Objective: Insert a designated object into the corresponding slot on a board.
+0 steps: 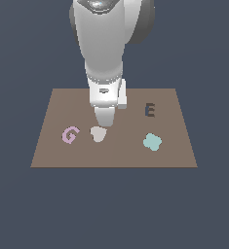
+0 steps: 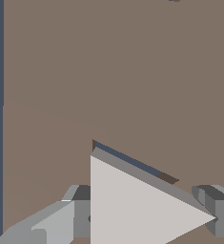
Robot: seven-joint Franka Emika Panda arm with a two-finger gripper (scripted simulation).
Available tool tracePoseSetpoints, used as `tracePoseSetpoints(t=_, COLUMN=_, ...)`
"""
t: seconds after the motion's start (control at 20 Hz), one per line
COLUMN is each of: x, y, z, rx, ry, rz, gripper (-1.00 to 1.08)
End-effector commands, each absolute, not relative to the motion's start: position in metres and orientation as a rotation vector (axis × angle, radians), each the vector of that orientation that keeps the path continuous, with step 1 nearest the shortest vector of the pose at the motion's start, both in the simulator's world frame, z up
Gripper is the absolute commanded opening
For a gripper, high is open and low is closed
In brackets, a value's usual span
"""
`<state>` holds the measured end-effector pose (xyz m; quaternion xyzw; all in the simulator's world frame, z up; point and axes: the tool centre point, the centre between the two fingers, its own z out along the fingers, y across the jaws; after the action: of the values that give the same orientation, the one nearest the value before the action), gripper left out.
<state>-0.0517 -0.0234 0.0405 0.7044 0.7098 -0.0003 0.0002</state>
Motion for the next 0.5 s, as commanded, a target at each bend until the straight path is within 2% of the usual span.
tracePoseSetpoints(t=0.0, x=-0.0531, y=-0.0207, z=0.0408, rx=2.187, ry=2.254, rz=-0.001, gripper=-1.0)
tracePoseSetpoints(t=0.45, x=-0.054, y=-0.0204, z=0.0312, rx=2.183, ry=2.259, rz=-0.001, gripper=-1.0)
